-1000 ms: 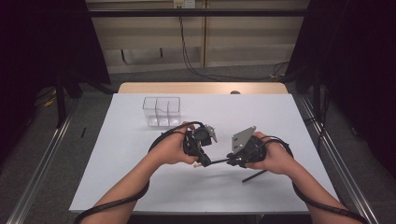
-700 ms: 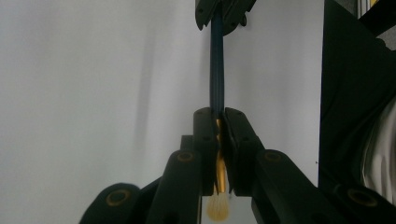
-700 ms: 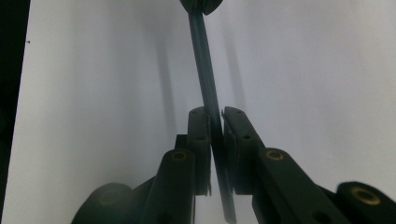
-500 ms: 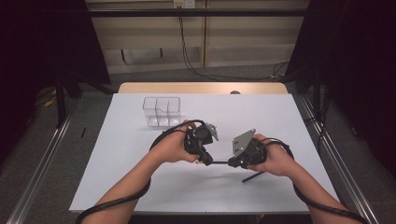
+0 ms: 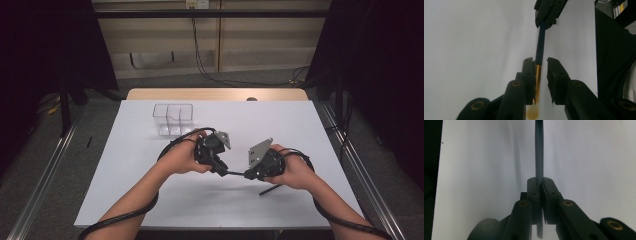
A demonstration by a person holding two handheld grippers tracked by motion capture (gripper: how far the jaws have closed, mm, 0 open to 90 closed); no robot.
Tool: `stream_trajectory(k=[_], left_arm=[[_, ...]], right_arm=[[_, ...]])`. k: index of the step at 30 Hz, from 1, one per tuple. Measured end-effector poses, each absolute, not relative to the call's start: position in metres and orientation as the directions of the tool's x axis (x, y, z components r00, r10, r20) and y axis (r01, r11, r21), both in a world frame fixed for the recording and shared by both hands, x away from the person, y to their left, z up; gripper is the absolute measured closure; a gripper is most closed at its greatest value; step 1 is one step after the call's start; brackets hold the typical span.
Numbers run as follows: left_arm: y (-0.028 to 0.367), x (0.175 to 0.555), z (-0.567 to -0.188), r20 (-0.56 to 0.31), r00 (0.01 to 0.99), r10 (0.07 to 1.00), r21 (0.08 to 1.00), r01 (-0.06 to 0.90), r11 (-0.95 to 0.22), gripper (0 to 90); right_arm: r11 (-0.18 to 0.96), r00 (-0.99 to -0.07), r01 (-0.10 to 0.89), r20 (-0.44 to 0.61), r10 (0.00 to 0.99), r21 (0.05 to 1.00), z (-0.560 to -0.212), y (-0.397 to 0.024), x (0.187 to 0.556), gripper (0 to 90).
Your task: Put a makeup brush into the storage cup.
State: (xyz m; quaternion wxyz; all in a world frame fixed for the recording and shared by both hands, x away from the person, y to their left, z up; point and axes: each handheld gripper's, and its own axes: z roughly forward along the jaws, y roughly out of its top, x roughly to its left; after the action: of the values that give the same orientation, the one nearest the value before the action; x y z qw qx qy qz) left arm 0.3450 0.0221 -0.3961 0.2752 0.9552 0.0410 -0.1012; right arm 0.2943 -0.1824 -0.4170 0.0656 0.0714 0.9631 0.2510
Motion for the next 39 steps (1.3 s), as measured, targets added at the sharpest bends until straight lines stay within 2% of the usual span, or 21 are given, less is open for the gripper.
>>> stream_trajectory(k=[5,7,8,10,13,15,25,28,39], left_arm=[[0.027,0.347,-0.399,-0.213,0.977,0.032,0.555,0.148,-0.819,66.8],[0.030,0.347,-0.400,-0.217,0.975,0.040,0.572,0.160,-0.805,59.2],[0.032,0.348,-0.400,-0.206,0.978,0.038,0.581,0.154,-0.799,59.2],[0.034,0.348,-0.400,-0.204,0.978,0.049,0.597,0.164,-0.785,50.9],[0.037,0.348,-0.400,-0.182,0.981,0.064,0.606,0.163,-0.779,45.2],[0.038,0.348,-0.400,-0.167,0.983,0.078,0.610,0.166,-0.775,36.0],[0.048,0.348,-0.404,-0.115,0.989,0.091,0.684,0.145,-0.714,8.8],[0.051,0.347,-0.405,-0.079,0.994,0.074,0.694,0.108,-0.712,7.3],[0.062,0.348,-0.411,-0.103,0.989,0.107,0.763,0.148,-0.629,5.6]], right_arm=[[0.861,-0.977,0.121,-0.095,0.192,0.494,-0.418,-0.184,0.295,85.9],[0.862,-0.976,0.117,-0.101,0.190,0.494,-0.418,-0.186,0.295,85.8],[0.862,-0.976,0.117,-0.101,0.190,0.494,-0.418,-0.186,0.295,85.8],[0.860,-0.975,0.121,-0.105,0.197,0.497,-0.419,-0.188,0.295,85.8],[0.858,-0.974,0.125,-0.103,0.202,0.499,-0.419,-0.189,0.294,85.8],[0.858,-0.973,0.129,-0.101,0.205,0.497,-0.419,-0.189,0.294,85.8],[0.854,-0.970,0.142,-0.101,0.221,0.500,-0.419,-0.193,0.294,85.8],[0.850,-0.969,0.149,-0.097,0.227,0.505,-0.420,-0.194,0.294,85.8],[0.830,-0.966,0.160,-0.087,0.242,0.535,-0.422,-0.196,0.293,85.8]])
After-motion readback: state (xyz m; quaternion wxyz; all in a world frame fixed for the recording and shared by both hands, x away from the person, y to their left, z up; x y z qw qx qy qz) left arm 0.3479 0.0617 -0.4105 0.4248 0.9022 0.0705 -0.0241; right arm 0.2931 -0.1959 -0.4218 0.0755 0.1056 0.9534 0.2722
